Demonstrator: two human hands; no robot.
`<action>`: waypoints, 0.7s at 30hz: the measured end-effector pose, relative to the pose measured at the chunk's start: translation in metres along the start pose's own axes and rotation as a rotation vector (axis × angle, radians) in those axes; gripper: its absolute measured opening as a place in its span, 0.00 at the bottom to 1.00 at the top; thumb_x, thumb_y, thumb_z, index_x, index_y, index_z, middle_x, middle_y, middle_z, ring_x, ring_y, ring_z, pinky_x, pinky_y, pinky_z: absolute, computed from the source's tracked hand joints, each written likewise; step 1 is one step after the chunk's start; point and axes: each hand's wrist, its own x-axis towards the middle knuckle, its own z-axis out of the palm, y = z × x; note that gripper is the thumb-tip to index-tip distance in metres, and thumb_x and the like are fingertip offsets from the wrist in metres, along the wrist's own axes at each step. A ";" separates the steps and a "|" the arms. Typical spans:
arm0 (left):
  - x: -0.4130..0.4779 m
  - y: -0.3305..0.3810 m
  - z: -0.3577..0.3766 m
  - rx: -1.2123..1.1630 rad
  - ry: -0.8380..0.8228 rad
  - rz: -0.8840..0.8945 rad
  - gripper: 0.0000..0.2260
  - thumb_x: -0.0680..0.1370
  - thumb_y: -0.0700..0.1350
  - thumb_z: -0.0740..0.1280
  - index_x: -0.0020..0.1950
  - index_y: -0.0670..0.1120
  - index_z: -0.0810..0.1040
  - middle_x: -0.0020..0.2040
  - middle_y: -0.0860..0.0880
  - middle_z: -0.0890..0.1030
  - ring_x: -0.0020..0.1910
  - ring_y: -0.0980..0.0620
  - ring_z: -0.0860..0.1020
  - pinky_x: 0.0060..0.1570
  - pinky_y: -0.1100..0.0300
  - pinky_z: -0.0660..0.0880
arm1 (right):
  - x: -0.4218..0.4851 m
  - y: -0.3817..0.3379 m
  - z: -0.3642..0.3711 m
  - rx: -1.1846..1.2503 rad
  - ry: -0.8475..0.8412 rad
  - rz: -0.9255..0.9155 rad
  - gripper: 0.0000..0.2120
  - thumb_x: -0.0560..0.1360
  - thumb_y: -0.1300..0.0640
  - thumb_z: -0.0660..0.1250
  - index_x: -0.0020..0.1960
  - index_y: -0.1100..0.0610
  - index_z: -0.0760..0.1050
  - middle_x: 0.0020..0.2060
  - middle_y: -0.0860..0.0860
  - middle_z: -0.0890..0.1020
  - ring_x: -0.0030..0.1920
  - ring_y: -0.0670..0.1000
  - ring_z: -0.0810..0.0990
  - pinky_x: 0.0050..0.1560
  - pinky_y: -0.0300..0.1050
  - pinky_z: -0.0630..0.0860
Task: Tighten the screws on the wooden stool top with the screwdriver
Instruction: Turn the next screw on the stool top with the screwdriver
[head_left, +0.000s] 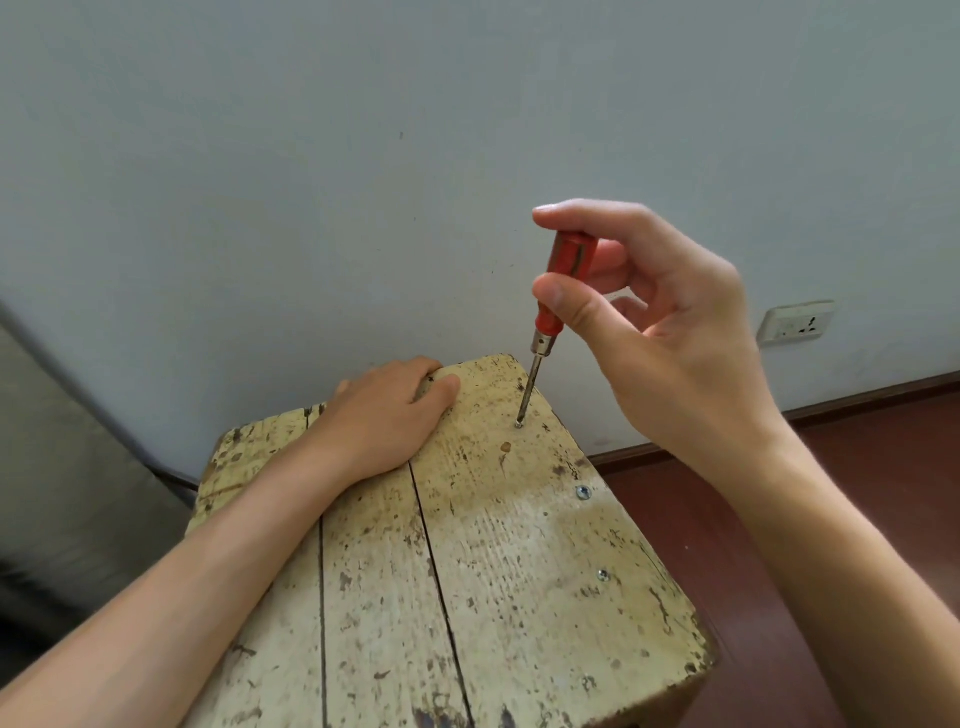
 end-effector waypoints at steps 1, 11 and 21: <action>0.000 0.000 0.000 0.004 0.001 0.000 0.20 0.83 0.64 0.51 0.64 0.56 0.75 0.58 0.56 0.80 0.60 0.50 0.76 0.67 0.42 0.67 | 0.000 0.001 -0.003 -0.010 -0.033 -0.012 0.17 0.81 0.63 0.74 0.65 0.46 0.79 0.48 0.45 0.84 0.50 0.51 0.88 0.50 0.58 0.84; -0.001 0.001 0.000 0.005 0.006 -0.004 0.20 0.83 0.63 0.51 0.66 0.55 0.74 0.61 0.54 0.80 0.62 0.49 0.76 0.67 0.43 0.67 | 0.008 0.000 -0.023 0.131 -0.261 0.012 0.20 0.82 0.72 0.67 0.69 0.55 0.77 0.58 0.57 0.87 0.61 0.47 0.87 0.58 0.36 0.80; -0.002 0.003 -0.001 -0.008 0.005 0.001 0.20 0.84 0.62 0.52 0.66 0.55 0.75 0.59 0.55 0.80 0.61 0.49 0.76 0.67 0.43 0.67 | 0.003 -0.003 -0.004 -0.031 -0.026 0.006 0.16 0.79 0.62 0.77 0.62 0.48 0.78 0.43 0.46 0.82 0.43 0.49 0.88 0.45 0.61 0.82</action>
